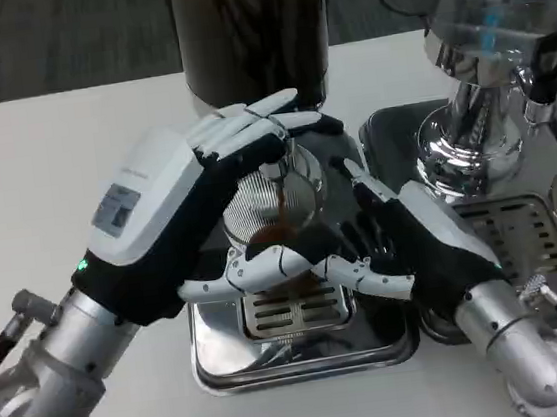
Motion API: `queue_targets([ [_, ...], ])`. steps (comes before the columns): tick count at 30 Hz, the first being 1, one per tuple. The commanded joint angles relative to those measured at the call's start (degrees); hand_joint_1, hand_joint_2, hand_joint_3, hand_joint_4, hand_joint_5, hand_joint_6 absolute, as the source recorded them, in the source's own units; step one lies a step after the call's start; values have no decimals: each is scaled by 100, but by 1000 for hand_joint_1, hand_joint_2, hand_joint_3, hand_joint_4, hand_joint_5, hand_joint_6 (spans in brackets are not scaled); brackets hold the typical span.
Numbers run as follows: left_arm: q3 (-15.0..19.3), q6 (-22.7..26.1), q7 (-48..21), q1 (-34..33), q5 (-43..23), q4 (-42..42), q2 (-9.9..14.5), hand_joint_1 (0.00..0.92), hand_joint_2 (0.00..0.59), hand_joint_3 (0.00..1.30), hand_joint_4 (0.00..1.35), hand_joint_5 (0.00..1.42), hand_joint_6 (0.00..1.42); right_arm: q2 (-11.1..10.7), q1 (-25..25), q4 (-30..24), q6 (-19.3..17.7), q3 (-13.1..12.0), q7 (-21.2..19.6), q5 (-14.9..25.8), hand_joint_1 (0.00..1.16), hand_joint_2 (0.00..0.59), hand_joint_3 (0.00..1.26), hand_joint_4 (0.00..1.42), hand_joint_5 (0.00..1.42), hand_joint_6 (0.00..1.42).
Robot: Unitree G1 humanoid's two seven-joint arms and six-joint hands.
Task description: Grasp the cup under the faucet to collect the drink, then remove the cup.
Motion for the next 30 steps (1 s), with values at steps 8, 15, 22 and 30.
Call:
queue_targets([
  [8,-69,85,1,281,240,-215,71,0,177,337,161,356,218,113,-35,209,-204,-104,-140,155,408,212,0,0,0,0],
  [15,268,413,569,598,637,-594,-37,0,181,165,0,55,3,138,-2,181,-226,-78,-81,227,406,210,0,0,0,0],
  [22,641,1000,849,1075,809,-951,-69,0,174,51,0,0,0,164,-1,219,-286,-78,-104,266,407,209,0,0,0,0],
  [30,1239,1435,1789,2012,930,-1018,-418,0,188,55,0,0,0,269,43,233,-355,-95,-186,350,405,197,0,0,0,0],
])
